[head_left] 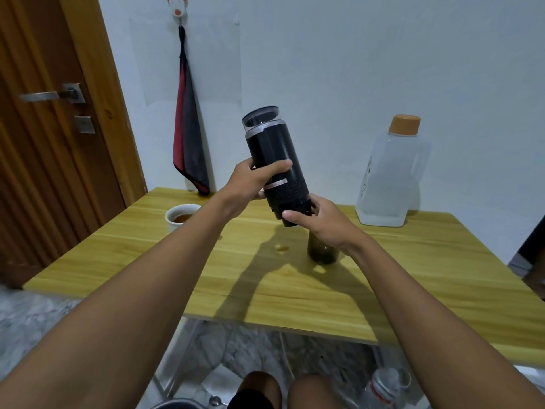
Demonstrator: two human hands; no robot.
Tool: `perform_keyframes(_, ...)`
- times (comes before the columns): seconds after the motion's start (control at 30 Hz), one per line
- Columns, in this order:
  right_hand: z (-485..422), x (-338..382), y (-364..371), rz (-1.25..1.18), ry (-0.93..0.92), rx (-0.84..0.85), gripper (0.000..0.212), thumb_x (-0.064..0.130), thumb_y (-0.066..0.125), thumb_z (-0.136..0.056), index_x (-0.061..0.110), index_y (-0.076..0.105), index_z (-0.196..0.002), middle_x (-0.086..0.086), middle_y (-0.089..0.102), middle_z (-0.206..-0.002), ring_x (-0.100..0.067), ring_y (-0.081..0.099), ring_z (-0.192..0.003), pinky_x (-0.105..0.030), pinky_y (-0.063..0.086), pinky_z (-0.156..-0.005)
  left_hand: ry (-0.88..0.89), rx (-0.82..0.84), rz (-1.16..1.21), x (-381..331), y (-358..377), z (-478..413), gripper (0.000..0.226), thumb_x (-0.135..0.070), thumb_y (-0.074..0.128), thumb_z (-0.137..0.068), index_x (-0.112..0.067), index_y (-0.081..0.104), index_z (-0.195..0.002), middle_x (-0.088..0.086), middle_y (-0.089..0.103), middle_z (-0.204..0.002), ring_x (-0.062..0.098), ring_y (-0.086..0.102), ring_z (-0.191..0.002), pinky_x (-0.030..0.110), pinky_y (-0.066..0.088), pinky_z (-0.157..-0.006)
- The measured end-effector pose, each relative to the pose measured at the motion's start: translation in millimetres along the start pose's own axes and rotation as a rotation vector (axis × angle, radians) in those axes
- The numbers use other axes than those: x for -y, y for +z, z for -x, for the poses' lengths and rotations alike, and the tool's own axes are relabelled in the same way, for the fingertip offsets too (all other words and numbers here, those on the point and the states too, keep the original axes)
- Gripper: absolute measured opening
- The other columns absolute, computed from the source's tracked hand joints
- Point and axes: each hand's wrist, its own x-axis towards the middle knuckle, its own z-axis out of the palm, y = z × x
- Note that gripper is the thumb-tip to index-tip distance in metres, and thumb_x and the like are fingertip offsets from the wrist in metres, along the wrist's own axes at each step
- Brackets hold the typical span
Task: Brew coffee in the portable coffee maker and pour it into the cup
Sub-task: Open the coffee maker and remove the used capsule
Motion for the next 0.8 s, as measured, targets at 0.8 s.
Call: perform_keyframes(0.8,-15,-4,32,-0.114,-0.021,-0.301,0.055,0.029,0.083,-0.080,0.018,0.052,-0.124,0.004,0.063,-0.122,-0.014,0.060,-0.114,-0.025,0.048,-0.094,0.012,-0.170,0.042,-8,-7,-4,0.059,-0.043,0.088,-0.071,-0.023,0.064,-0.122,-0.006,0.076,-0.110,0.012,0.074,-0.097,0.041,0.059,-0.087)
